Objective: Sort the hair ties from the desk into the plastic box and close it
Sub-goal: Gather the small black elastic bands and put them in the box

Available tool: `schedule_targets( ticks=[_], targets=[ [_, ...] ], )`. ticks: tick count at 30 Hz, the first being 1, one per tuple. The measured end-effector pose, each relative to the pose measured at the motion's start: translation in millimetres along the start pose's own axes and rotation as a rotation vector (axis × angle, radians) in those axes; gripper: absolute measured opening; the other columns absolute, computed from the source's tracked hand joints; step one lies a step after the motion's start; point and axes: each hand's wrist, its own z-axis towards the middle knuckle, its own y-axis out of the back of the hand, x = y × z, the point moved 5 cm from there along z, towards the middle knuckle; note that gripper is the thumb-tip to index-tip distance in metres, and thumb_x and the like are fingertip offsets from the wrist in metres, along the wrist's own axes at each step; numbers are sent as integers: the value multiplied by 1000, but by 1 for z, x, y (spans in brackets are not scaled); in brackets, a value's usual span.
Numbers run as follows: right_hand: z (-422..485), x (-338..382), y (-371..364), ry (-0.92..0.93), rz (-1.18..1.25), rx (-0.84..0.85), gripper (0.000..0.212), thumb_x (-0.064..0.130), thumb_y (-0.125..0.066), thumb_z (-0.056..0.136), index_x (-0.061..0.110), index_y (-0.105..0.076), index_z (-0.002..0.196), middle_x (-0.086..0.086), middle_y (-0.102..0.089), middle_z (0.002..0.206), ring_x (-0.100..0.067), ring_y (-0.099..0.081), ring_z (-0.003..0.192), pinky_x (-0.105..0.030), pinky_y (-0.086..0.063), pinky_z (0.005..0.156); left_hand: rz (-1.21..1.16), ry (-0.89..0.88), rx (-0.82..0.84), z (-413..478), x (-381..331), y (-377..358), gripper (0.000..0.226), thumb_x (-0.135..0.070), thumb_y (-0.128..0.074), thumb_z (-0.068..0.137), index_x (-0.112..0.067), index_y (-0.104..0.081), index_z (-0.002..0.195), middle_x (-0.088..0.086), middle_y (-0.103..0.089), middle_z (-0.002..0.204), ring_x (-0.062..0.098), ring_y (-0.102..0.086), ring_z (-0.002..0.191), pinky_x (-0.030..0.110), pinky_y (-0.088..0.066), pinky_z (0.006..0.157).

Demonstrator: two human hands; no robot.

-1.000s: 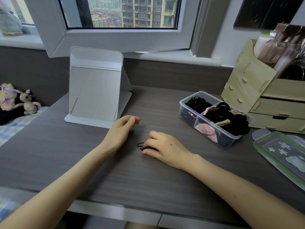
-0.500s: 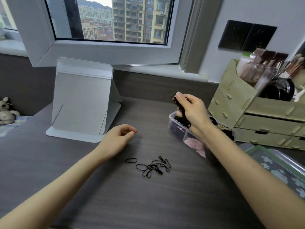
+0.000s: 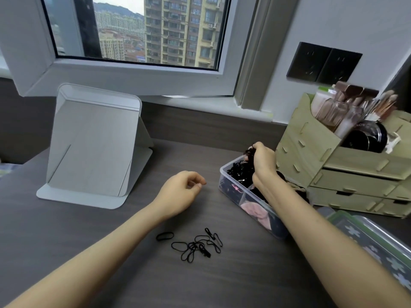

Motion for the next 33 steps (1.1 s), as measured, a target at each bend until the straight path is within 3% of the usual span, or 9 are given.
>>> schedule_targets(
  ticks=[5, 9, 12, 16, 21, 24, 28, 31, 33],
  targets=[
    [7, 7, 6, 94, -190, 87, 12, 11, -41, 62, 14, -49, 54, -7, -56, 59, -22, -51, 57, -36, -41, 61, 11, -13, 17, 6, 0, -3, 15, -16, -53, 88, -22, -66, 93, -1, -62, 106, 14, -55, 94, 31, -46, 88],
    [16, 9, 3, 104, -414, 174, 19, 6, -49, 68, 14, -55, 52, -5, -57, 60, -22, -55, 65, -29, -43, 61, 39, -5, 19, 6, 4, -1, 15, -18, -53, 89, -24, -66, 93, -2, -61, 107, 14, -55, 96, 32, -46, 89],
    [18, 16, 5, 179, -567, 183, 17, 5, -55, 66, 12, -61, 52, -8, -63, 68, -25, -60, 74, -34, -51, 71, 66, 0, 13, 6, 8, 3, 16, -18, -52, 89, -26, -66, 91, -2, -61, 108, 14, -55, 98, 33, -47, 89],
    [5, 32, 9, 306, -685, 201, 31, 5, -47, 67, 25, -65, 51, -2, -69, 78, -20, -61, 81, -31, -49, 75, 111, 9, -6, 7, 15, 8, 14, -19, -54, 89, -25, -65, 95, -3, -60, 111, 14, -55, 100, 28, -44, 86],
    [-28, 55, 11, 480, -702, 227, 31, -2, -52, 75, 24, -69, 68, 1, -69, 81, -16, -63, 83, -27, -50, 76, 320, -48, 85, 13, 15, -9, 29, -34, -61, 85, -23, -63, 112, 4, -59, 116, 21, -54, 108, 28, -42, 89],
    [-69, 56, 10, 564, -743, 355, 26, 4, -57, 79, 25, -71, 74, 7, -69, 77, -10, -65, 75, -14, -50, 63, 409, -105, 134, 19, 4, -28, 38, -42, -59, 85, -24, -61, 118, 6, -58, 115, 26, -51, 108, 32, -40, 92],
    [-120, 32, 13, 648, -903, 519, 21, 7, -57, 83, 16, -74, 90, 3, -72, 90, -9, -64, 81, -6, -42, 67, 431, -194, 206, 15, -7, -47, 30, -33, -57, 87, -23, -64, 115, 1, -59, 120, 26, -49, 109, 32, -37, 99],
    [-138, -1, 19, 637, -1099, 609, 27, 11, -50, 87, 17, -69, 106, 1, -66, 111, -17, -59, 104, -23, -43, 91, 368, -254, 239, 1, -8, -45, 24, -15, -56, 87, -16, -68, 107, 0, -62, 117, 24, -50, 107, 26, -34, 96],
    [-144, -20, 23, 600, -1238, 605, 31, 15, -47, 89, 22, -64, 114, 3, -60, 120, -20, -54, 113, -34, -44, 96, 323, -281, 297, -13, -7, -38, 24, -7, -54, 86, -16, -70, 101, 0, -64, 115, 19, -51, 107, 20, -34, 96]
  ],
)
